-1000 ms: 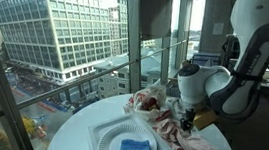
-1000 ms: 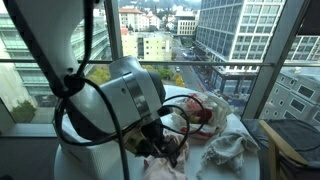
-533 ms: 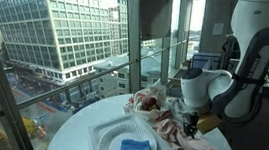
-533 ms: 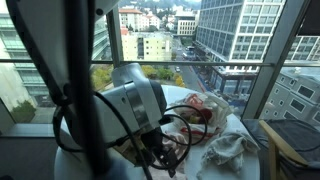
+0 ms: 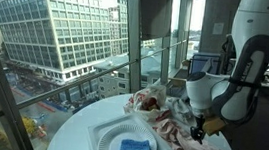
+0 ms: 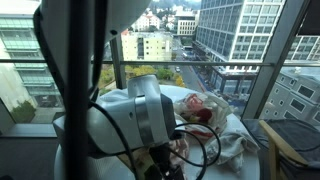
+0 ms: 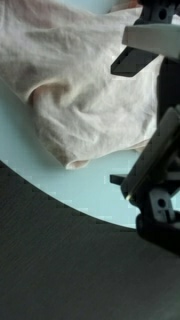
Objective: Place the clothes on the box
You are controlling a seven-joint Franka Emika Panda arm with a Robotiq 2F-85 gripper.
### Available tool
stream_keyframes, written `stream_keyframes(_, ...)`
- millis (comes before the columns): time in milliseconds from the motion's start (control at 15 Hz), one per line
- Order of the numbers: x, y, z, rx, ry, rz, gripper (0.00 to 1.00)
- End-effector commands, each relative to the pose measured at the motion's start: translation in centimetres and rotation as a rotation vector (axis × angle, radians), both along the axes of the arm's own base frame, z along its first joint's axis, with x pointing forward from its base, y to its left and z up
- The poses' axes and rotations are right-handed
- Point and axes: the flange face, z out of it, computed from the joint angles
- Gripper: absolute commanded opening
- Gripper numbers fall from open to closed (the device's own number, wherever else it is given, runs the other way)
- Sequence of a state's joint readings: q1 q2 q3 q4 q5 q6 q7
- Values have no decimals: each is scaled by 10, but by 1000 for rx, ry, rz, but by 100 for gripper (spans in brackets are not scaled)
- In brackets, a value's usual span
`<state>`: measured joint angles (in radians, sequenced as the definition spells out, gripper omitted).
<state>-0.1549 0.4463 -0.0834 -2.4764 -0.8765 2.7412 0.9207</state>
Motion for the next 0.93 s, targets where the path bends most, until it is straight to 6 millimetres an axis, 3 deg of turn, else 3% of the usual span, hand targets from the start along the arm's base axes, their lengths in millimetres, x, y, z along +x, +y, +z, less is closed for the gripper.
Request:
stream_keyframes(0,-2,-28,-18,87,2,23,100)
stream_keyframes(533,-16,-69,-40,262,-69,144,100)
stream_keyframes(600,-16,-70,-42,274,-69,152,90)
stream_keyframes(667,-16,-69,-43,285,-69,169,74)
stream_keyframes(867,-13,-70,-48,287,-62,211,51)
